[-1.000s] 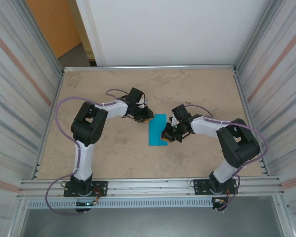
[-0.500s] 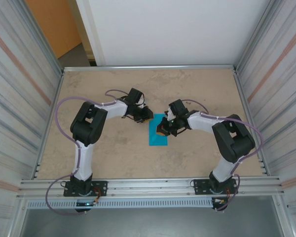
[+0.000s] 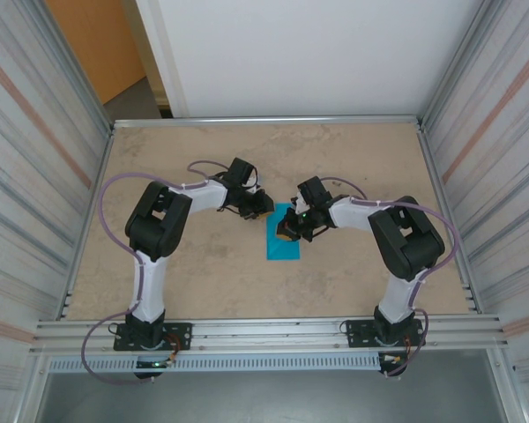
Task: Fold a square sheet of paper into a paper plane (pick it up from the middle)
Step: Fold the triangle a second time at the center of the table.
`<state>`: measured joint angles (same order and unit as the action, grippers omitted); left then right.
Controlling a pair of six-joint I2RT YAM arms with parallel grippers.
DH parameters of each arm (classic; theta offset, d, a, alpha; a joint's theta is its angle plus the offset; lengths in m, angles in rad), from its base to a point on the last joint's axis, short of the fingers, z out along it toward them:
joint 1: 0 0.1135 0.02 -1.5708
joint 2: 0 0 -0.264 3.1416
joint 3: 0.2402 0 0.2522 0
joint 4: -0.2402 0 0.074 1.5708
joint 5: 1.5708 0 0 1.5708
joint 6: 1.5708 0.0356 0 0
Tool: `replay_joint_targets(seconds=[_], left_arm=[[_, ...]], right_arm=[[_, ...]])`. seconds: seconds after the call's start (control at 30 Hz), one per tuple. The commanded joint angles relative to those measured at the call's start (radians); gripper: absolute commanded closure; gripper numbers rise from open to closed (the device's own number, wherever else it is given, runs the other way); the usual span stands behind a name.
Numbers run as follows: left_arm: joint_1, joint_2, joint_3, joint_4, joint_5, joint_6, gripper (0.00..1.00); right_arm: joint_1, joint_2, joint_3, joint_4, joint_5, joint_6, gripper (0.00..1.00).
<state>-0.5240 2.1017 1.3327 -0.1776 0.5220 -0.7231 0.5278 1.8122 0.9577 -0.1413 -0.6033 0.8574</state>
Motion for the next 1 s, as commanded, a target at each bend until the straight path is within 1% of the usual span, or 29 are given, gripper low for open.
replay_joint_targets(seconds=[0.0,0.97], left_arm=[[-0.003,0.025,-0.046,-0.069,-0.039,-0.005,0.79],[-0.004,0.029,-0.044,-0.071,-0.027,-0.004,0.79]], right_arm=[[-0.004,0.025,0.030,-0.004,-0.003,0.011,0.97],[-0.004,0.081,0.064,-0.026,-0.019,-0.020,0.96]])
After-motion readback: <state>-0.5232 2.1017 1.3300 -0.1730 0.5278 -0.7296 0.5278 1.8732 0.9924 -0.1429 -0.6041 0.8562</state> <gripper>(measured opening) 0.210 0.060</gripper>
